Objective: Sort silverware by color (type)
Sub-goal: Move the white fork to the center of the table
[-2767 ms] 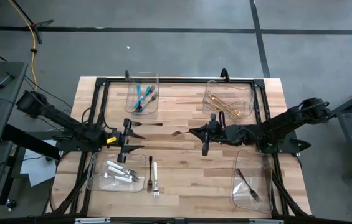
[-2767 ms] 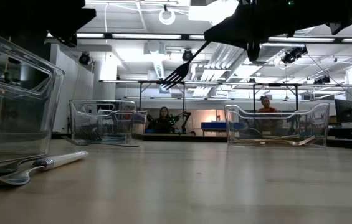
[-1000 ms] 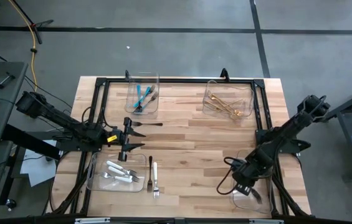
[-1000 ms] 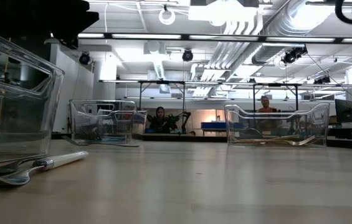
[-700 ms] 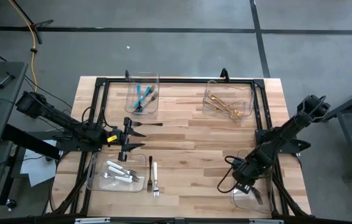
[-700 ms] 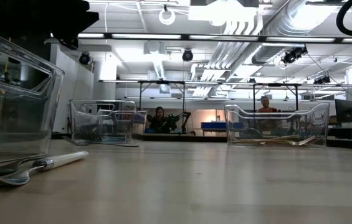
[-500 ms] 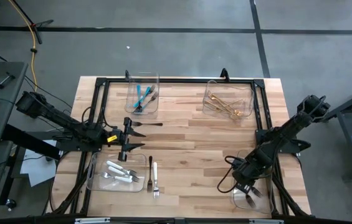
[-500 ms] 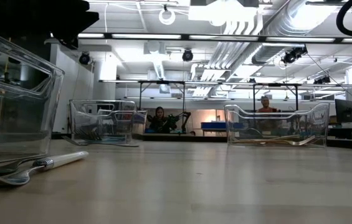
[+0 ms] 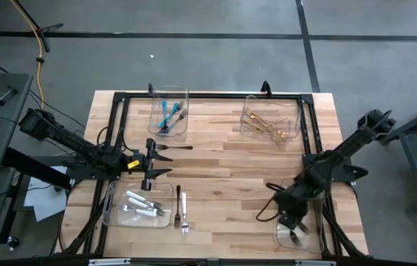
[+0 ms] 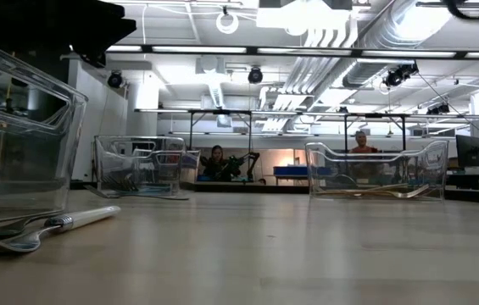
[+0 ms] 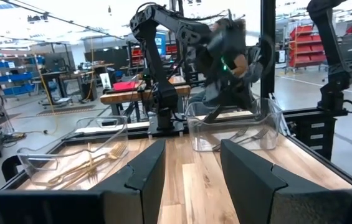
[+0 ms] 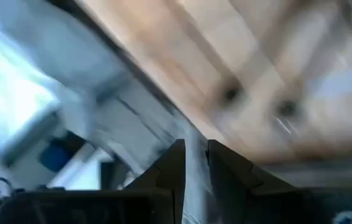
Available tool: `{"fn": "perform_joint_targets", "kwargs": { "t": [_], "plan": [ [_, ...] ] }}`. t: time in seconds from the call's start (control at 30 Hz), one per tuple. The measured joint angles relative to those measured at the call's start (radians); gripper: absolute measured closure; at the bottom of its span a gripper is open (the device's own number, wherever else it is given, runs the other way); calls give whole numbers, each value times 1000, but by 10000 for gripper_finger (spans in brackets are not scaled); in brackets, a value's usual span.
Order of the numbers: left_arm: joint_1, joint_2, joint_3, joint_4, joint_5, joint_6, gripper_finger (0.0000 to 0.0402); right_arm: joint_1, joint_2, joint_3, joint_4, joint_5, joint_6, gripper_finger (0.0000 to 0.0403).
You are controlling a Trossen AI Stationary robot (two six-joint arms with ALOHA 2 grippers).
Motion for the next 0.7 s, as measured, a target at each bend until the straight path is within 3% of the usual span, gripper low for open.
{"fn": "perform_joint_targets", "kwargs": {
  "t": [0.1,0.17,0.47,0.57,0.7],
  "plan": [
    [0,0,0,-6,0,0,255,0,-47,0,161,190,-60,339],
    [0,0,0,-8,-1,0,255,1,-71,1,273,350,-192,339],
    [0,0,0,-6,-12,-19,255,-25,-39,2,619,1118,-1079,339],
    [0,0,0,-6,-39,-26,255,-88,8,2,711,1221,-1260,339],
    [0,0,0,-5,-71,-26,255,-211,94,2,917,1182,-1453,338]
  ]
}}
